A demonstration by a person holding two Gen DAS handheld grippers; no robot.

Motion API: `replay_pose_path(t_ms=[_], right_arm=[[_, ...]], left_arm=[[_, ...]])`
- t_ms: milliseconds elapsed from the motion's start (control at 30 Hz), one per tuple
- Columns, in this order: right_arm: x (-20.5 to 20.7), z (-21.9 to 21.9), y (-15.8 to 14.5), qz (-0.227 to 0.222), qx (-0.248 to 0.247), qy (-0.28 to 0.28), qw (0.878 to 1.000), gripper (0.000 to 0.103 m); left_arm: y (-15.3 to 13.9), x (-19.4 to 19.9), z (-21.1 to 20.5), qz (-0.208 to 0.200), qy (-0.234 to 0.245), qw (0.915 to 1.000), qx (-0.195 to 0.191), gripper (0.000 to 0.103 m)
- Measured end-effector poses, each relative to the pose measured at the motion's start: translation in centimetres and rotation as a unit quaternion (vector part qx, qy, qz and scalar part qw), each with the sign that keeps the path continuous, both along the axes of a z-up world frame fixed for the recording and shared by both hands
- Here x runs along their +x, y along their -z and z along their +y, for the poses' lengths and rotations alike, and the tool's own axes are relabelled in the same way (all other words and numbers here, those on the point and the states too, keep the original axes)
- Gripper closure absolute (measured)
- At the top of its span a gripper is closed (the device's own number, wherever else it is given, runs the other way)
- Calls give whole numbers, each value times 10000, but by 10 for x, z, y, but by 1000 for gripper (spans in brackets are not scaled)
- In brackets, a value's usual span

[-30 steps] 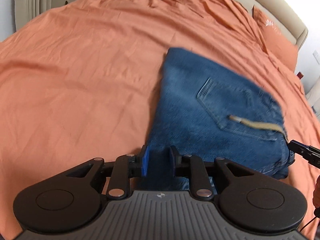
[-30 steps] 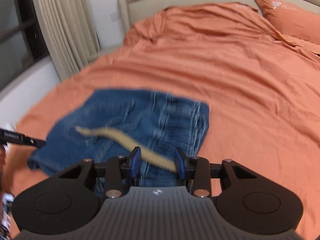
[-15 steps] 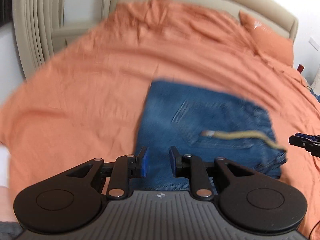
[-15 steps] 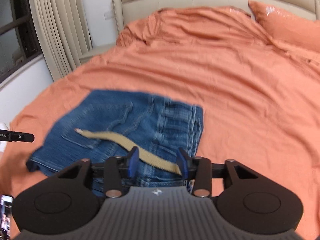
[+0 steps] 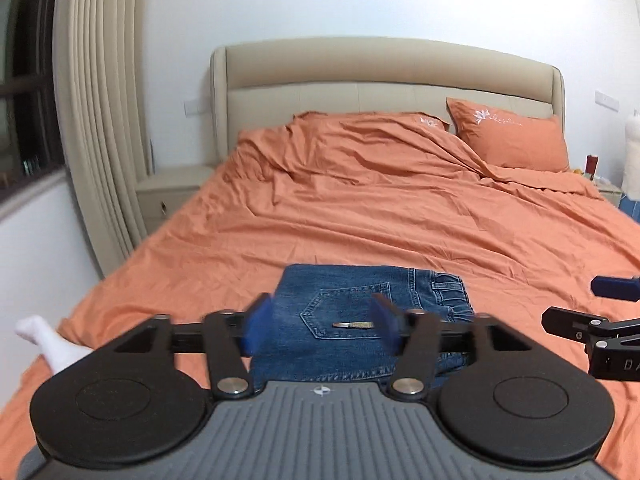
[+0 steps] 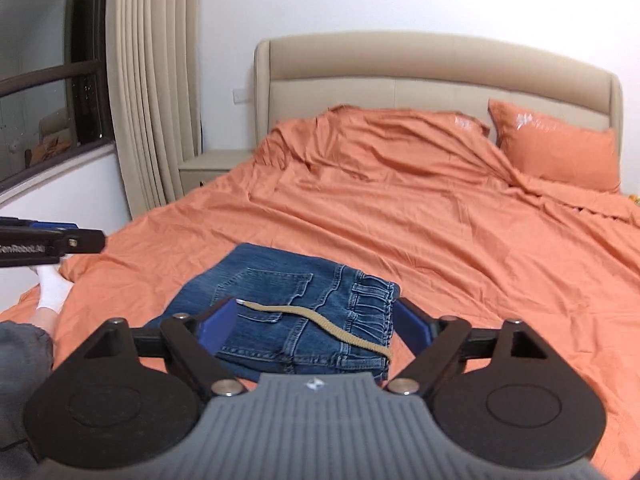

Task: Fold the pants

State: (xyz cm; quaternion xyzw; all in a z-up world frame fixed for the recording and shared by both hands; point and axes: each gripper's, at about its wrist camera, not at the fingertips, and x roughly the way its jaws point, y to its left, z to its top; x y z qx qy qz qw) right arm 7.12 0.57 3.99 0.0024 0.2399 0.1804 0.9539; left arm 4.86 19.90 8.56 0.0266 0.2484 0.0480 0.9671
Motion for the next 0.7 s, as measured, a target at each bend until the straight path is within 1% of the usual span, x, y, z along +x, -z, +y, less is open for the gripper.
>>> replay_pose_path(t_ms=[33,100,200,300,400,500,700], right_arm=[[-10,1,-1,-74,-25,51,10000,22],[-28,1,0,-169,-61,140,9997,22],[-49,2,5,-217,-58,299,9993,22],[-59,5,15,-186,-116,383,9990,22],[-60,7,27,-110,-101,380,9992,22],[-55,13,39,-47,-240,442,9987,22],[-38,21,60,157,-368,489,9980,22]], left_arm=[[1,-6,-6,-39,-61,9999,70,22],[6,-16,-13,-77,-98,9999,112,13],[17,-24,-22,1,-107,9999,104,12],[33,-22,-31,158,-138,9995,227,12],[50,-19,-33,360,-147,9990,197,12],[62,-14,-33,508,-158,9985,133,12],[85,-2,-32,803,-254,9962,218,12]])
